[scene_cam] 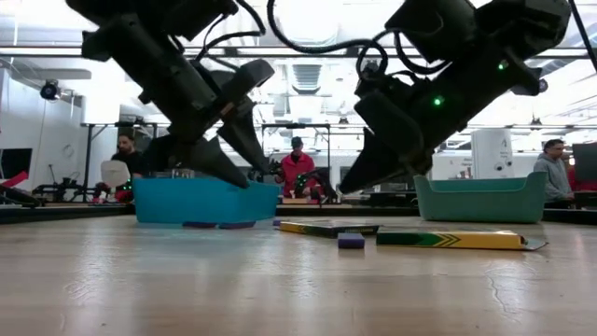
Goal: Pick & Place School Supplies
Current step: Put the yellow crayon box into the blue bin
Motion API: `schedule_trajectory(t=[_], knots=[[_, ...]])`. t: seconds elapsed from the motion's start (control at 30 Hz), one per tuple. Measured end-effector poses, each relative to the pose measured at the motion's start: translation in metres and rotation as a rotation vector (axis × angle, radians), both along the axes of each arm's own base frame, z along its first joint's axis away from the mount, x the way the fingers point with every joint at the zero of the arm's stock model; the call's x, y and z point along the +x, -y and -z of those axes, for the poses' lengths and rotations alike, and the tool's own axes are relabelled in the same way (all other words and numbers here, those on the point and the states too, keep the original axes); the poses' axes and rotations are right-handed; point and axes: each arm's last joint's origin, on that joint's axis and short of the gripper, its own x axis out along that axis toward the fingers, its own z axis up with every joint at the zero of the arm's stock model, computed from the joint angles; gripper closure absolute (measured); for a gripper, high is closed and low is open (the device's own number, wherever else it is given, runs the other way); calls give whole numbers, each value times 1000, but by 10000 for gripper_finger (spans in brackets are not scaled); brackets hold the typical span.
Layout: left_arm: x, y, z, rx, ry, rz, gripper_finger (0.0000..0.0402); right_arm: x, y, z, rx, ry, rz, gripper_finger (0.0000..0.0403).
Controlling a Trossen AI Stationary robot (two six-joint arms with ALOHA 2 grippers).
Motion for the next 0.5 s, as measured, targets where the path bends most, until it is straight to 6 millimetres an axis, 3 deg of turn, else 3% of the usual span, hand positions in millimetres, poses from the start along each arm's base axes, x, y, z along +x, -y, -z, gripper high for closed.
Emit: schedule_trajectory(t=[0.5], knots=[[12, 3, 23, -36, 60, -12, 229, -1, 2, 3, -6, -16, -1, 351]])
